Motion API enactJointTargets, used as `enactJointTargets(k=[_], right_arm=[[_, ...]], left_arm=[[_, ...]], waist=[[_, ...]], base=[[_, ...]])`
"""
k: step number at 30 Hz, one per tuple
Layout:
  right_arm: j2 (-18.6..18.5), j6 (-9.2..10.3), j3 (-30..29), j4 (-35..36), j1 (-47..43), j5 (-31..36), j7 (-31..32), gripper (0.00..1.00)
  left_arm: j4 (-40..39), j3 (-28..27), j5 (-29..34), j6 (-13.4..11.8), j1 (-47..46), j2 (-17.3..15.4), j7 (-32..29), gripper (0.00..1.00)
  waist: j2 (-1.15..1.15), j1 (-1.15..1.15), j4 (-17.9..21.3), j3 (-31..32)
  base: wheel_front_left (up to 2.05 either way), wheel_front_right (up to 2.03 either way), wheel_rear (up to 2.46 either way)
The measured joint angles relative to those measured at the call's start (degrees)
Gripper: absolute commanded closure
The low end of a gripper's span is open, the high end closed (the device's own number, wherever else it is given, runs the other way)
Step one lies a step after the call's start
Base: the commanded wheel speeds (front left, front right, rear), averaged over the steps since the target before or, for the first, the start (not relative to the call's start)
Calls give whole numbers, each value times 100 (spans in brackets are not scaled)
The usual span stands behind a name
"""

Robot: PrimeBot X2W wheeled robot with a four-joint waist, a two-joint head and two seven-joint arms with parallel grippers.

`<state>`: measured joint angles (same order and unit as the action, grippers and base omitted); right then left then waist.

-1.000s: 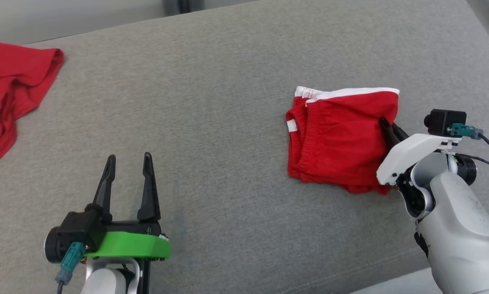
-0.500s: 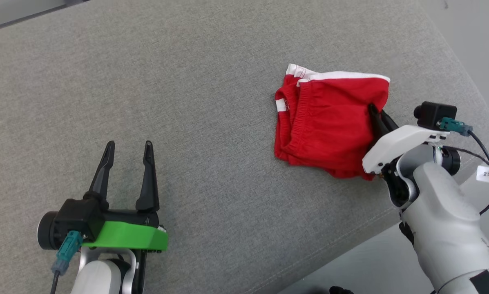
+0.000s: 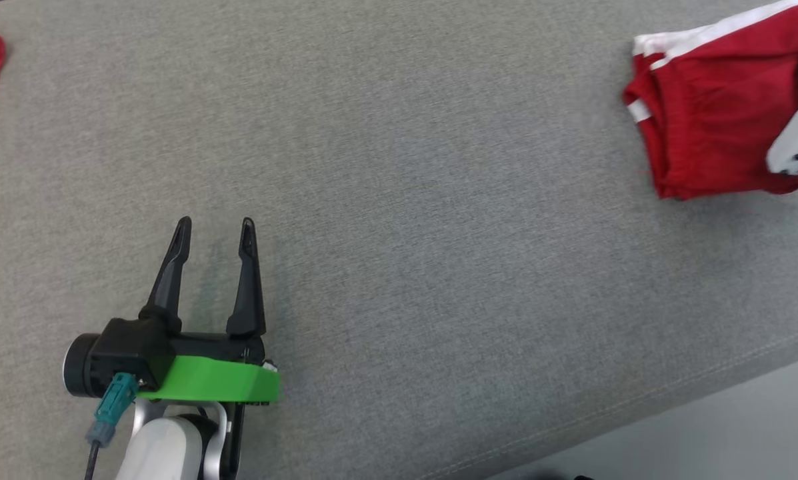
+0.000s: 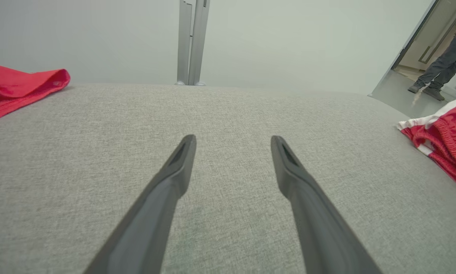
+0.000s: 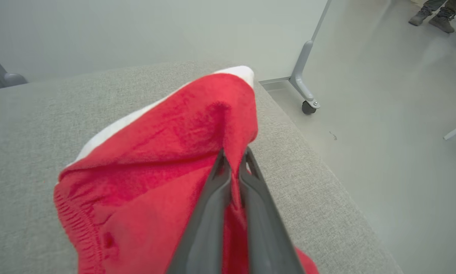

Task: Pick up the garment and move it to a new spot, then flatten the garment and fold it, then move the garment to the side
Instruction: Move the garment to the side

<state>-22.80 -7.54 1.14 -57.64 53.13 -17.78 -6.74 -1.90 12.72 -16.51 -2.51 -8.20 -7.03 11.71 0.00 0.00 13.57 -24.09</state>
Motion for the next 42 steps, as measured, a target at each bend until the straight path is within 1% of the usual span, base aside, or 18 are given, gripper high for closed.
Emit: enactJointTargets(k=[3, 7, 8, 9, 10, 11, 16, 21, 25, 32, 37, 42], right_arm=[[-307, 1, -172, -255, 252, 148, -41, 100], [-506, 0, -320, -555, 487, 538, -145, 100], [-554, 0, -385, -624, 545, 676, -235, 96], [-592, 0, -455, -702, 618, 802, -322, 65], [-606, 0, -544, -761, 684, 888, -405, 20], [-603, 0, -641, -814, 729, 945, -478, 0], [-459, 0, -1043, -967, 808, 1416, -742, 0], [-214, 1, -1215, -846, 805, 1669, -804, 0], [71, 0, -1080, -494, 780, 1812, -824, 0], [545, 1, -648, 249, 513, 1785, -831, 0], [987, 0, -288, 750, 57, 1526, -831, 0], [1196, 1, -38, 1382, -631, 1233, -832, 0]], left_arm=[[-29, 31, 0, 4, -11, -3, 5, 0], [-77, 46, 0, 3, -14, -21, 7, 0], [-92, 51, 0, -1, -14, -26, 7, 0], [-104, 56, 0, -1, -13, -35, 7, 0], [-111, 62, 0, -1, -14, -41, 7, 0], [-112, 67, 0, -1, -14, -42, 7, 0], [-101, 110, 1, -19, -14, -40, 15, 0], [-45, 113, -26, -27, -36, -22, 49, 0], [73, 81, -131, -27, -60, 19, 75, 0], [516, -147, -276, -58, -222, 49, 202, 0], [848, -355, -408, -105, -308, 79, 274, 0], [1113, -546, -489, -110, -286, 108, 308, 0]], waist=[[0, 0, -225, -66], [0, 0, -473, -161], [0, 0, -526, -192], [0, 0, -572, -226], [0, 0, -609, -263], [0, 0, -635, -292], [0, 0, -735, -397], [0, 0, -706, -329], [0, 0, -674, -179], [0, 0, -644, 246], [0, 0, -654, 638], [0, 0, -733, 999]], base=[[0, 0, 0], [0, 0, 0], [0, 0, 0], [0, 0, 0], [0, 0, 0], [0, 0, 0], [0, 0, 0], [0, 0, 0], [0, 0, 0], [0, 0, 0], [0, 0, 0], [0, 0, 0]])
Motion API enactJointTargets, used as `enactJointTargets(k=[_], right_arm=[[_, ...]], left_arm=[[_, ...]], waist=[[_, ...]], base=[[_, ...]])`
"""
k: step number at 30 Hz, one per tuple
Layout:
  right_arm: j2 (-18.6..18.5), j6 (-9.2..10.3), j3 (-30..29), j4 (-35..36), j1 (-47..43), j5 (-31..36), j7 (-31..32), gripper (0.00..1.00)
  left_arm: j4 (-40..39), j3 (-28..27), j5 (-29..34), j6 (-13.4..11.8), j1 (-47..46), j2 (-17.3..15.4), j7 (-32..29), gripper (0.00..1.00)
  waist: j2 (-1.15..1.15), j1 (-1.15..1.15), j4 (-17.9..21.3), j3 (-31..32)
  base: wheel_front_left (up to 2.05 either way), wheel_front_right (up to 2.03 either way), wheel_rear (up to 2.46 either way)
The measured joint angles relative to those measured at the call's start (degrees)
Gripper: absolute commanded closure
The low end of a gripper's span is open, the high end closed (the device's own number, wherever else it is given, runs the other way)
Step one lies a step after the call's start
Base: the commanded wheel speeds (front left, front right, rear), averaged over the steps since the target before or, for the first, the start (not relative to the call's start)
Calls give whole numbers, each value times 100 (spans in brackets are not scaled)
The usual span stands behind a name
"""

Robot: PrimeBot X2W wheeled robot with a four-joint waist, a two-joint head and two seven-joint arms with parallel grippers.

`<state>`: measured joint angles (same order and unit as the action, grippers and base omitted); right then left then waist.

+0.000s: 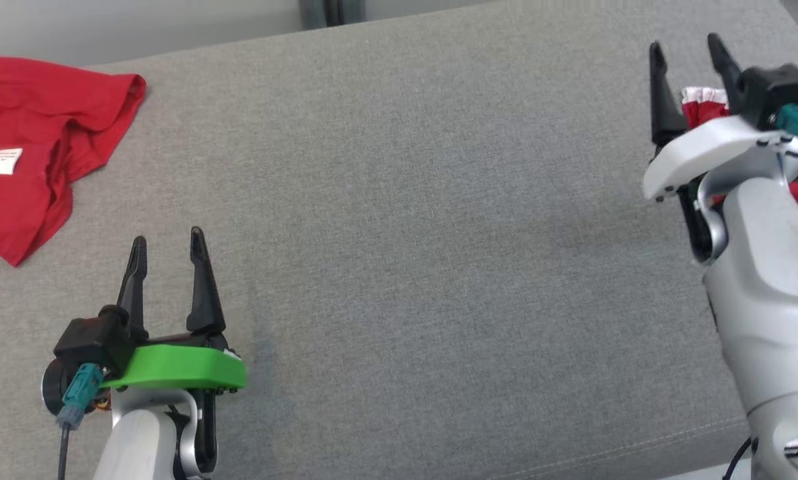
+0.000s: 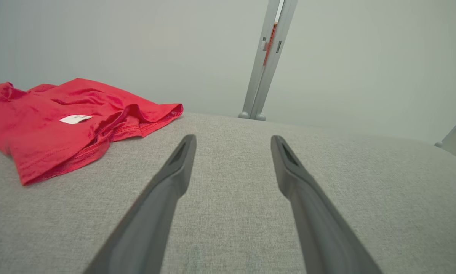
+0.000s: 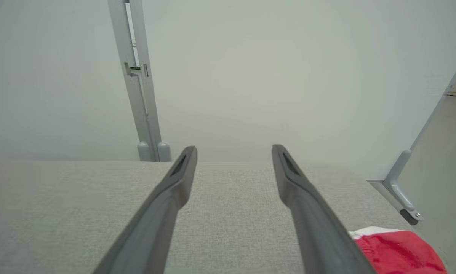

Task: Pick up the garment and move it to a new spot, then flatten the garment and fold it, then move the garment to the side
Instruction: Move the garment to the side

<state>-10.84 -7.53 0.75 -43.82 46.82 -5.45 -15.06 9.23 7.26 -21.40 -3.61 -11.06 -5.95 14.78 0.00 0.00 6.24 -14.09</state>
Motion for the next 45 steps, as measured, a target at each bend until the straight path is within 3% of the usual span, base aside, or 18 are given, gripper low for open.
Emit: enactJointTargets(k=[12, 20, 33, 45], right_arm=[[547, 0, -24, 1857, -2272, -178, 1, 0], [782, 0, -115, 2570, -3572, -142, 1, 0], [799, 0, 394, 2913, -4369, -601, 35, 0], [800, 0, 522, 2939, -4422, -665, 45, 0]], left_arm=[[347, -270, 57, 111, 703, 113, 25, 0], [339, -207, 130, 157, 1146, 231, 25, 0], [96, -118, 85, 58, 1528, 296, 25, 0], [80, -48, 77, 32, 1584, 299, 25, 0]], waist=[[0, 0, -392, 683], [0, 0, -615, 1112], [0, 0, -580, 1377], [0, 0, -563, 1401]], base=[[0, 0, 0], [0, 0, 0], [0, 0, 0], [0, 0, 0]])
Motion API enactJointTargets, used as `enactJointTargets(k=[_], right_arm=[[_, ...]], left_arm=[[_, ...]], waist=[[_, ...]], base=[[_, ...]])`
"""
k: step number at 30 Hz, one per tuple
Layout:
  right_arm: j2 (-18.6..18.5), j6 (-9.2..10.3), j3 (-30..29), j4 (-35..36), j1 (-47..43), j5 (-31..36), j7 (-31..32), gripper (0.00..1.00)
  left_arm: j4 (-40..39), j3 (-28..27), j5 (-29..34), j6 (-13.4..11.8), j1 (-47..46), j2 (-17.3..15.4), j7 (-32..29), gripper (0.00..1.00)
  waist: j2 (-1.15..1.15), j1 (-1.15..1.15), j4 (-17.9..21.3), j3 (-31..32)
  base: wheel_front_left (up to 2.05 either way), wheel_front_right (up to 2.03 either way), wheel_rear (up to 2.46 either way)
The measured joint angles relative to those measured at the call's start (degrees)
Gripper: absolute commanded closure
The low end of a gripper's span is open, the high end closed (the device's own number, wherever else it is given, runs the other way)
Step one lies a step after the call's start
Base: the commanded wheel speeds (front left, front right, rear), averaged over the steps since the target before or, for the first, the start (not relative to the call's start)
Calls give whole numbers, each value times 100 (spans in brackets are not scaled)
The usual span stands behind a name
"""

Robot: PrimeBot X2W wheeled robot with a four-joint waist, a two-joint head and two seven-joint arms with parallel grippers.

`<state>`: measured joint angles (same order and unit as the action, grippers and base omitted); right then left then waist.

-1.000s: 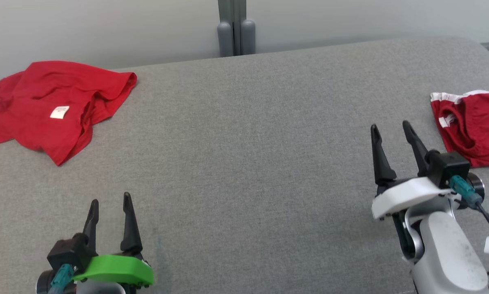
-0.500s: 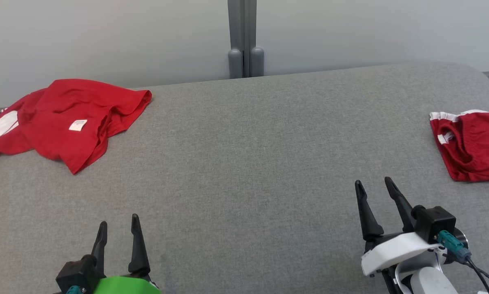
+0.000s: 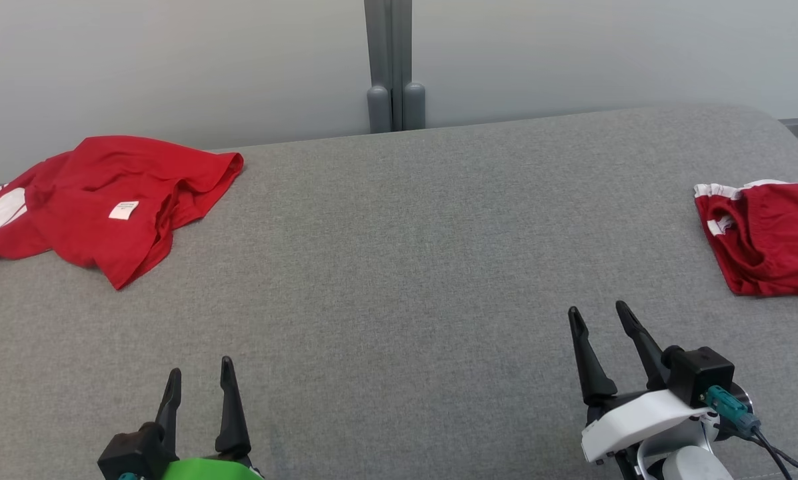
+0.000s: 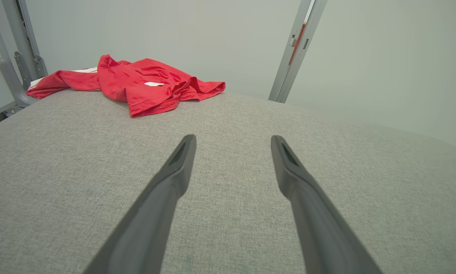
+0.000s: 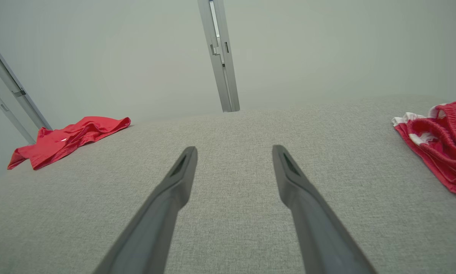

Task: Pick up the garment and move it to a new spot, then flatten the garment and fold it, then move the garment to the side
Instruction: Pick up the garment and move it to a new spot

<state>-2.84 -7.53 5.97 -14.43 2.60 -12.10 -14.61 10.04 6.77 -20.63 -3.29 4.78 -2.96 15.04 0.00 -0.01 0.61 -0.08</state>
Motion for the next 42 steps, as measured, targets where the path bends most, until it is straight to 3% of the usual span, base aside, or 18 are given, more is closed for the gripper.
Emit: enactJointTargets(k=[13, 32, 42], right_arm=[[0, 0, -64, 81, -8, 70, 16, 0], [2, 0, 227, 16, 42, 7, 14, 0], [3, 0, 301, -58, 65, -8, 3, 0]], left_arm=[[9, 19, 2, -9, -19, 7, 1, 0], [24, -148, 42, -22, -34, -20, 9, 0], [21, -171, 42, -14, 25, -20, 9, 0]], waist=[[0, 0, -281, -34], [0, 0, -2021, -34], [0, 0, -2587, 49]], base=[[0, 0, 0], [0, 0, 0], [0, 0, 0]])
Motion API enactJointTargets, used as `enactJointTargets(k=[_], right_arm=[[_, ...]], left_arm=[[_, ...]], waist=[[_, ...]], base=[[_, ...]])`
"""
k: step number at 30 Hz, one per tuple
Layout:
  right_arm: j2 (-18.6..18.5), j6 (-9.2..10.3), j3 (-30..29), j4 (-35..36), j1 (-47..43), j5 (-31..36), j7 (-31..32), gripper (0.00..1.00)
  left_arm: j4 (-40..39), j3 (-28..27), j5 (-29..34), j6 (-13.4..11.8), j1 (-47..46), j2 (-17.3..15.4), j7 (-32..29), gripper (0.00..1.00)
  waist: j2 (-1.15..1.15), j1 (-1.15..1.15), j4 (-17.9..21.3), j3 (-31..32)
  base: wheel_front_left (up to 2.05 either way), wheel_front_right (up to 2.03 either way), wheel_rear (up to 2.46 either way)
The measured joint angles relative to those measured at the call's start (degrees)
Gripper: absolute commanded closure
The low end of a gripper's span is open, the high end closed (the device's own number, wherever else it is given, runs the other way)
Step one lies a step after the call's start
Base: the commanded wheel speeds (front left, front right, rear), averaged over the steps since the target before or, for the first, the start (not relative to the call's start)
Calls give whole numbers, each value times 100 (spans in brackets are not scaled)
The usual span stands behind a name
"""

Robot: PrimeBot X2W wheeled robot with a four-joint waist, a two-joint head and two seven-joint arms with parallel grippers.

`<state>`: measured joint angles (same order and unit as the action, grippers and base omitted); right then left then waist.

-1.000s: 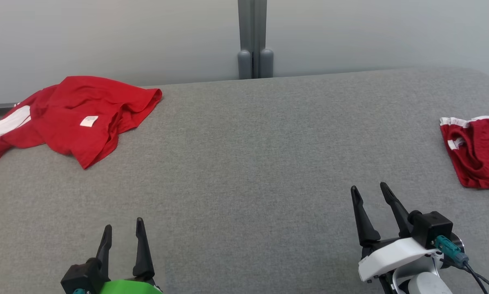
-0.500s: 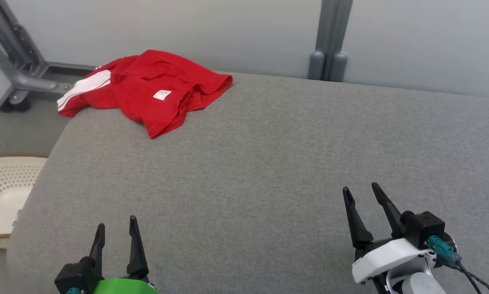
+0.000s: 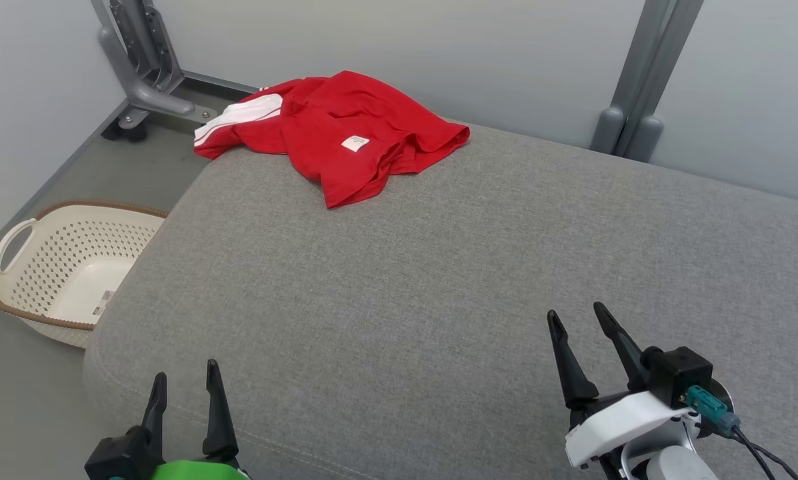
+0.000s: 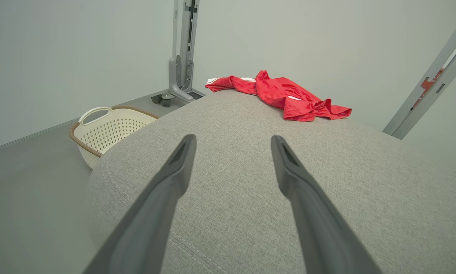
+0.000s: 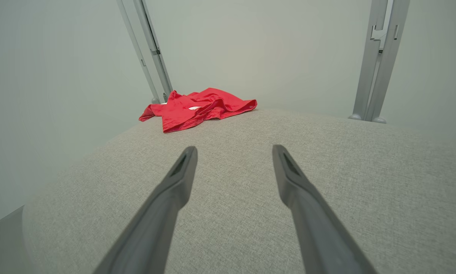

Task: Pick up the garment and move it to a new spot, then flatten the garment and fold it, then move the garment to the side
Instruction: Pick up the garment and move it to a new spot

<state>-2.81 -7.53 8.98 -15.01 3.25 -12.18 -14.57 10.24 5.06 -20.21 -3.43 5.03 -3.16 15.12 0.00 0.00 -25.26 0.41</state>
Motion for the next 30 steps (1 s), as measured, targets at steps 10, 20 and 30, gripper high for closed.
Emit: enactJointTargets(k=[10, 20, 30], right_arm=[[2, 0, -43, 237, 147, 245, 30, 0], [2, 0, -163, 847, 628, 678, 314, 0], [2, 0, -665, 1745, 1021, 1078, 599, 0]], left_arm=[[-221, -307, -35, 11, -91, -55, 0, 0], [-425, -754, 305, 132, -2201, -1421, -535, 0], [664, -816, 399, 577, -4873, -2660, -1811, 0]], waist=[[0, 0, 76, -265], [0, 0, 468, -948], [0, 0, 1106, -1865]], base=[[0, 0, 0], [0, 0, 0], [0, 0, 0]])
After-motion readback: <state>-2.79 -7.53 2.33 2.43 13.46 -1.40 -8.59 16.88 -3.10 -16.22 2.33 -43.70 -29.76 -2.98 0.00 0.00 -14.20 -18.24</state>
